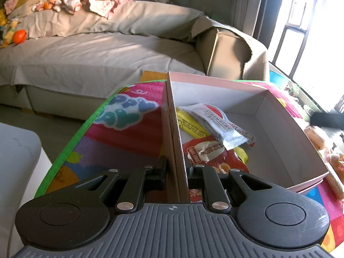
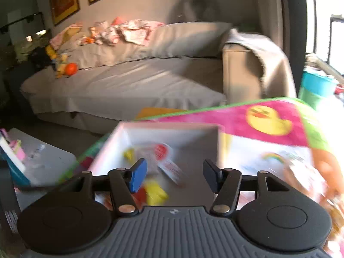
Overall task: Organize objects
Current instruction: 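Lift the white-labelled packet into the pink box and release it, then grasp the round bread bun packet on the mat with the right gripper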
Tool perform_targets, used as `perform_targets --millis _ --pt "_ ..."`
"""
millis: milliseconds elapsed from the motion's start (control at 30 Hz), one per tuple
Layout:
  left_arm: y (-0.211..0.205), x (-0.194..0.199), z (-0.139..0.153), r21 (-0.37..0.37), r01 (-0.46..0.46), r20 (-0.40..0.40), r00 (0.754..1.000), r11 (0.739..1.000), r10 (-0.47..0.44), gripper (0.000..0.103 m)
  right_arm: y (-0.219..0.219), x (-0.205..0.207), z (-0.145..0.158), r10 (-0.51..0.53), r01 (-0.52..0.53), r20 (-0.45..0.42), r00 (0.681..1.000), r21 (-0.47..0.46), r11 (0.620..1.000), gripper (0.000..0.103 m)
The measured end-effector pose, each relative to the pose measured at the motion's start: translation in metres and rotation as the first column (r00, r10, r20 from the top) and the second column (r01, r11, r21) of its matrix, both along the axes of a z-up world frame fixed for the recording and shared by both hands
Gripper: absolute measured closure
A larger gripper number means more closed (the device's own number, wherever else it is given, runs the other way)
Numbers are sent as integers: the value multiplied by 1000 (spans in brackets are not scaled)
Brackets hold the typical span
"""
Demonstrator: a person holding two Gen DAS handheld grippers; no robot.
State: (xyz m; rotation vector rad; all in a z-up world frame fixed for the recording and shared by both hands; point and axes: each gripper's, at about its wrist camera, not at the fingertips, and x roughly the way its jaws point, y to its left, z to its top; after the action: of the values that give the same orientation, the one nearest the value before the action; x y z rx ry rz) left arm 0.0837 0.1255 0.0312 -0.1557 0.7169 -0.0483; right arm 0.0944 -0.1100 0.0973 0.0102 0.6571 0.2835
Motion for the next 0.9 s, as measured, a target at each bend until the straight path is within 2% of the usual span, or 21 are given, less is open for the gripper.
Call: perform_targets --millis 100,200,367,500,633,700,833,900 --pt "0 0 0 2 -1 -2 1000 1000 1 87 -28 -27 -7 -80 83 43 996 -66 994 36" --pt "0 0 0 0 -2 -1 1000 1000 2 87 -62 -43 -16 -146 148 26 989 -98 984 33" --pt "0 0 0 0 -2 -3 1000 1000 2 87 -100 -60 -41 -253 251 26 967 -235 939 30" --pt "0 0 -1 0 -3 -6 1000 1000 3 87 -119 -67 -60 -282 266 -62 957 -194 944 30" --pt "-1 -1 -1 1 -2 -9 1000 1000 2 87 -110 -71 -71 -255 240 -122 959 -131 962 30" --pt "-1 -1 -1 2 -2 -9 1000 1000 2 87 -103 -72 -73 -229 215 -118 966 -119 969 25" --pt "0 -1 -1 5 0 -10 1000 1000 0 87 -93 -69 -67 -137 132 -114 984 -50 990 25" --pt "0 -1 -1 5 -1 -10 1000 1000 1 87 -90 -62 -55 -129 124 -67 989 -76 989 25"
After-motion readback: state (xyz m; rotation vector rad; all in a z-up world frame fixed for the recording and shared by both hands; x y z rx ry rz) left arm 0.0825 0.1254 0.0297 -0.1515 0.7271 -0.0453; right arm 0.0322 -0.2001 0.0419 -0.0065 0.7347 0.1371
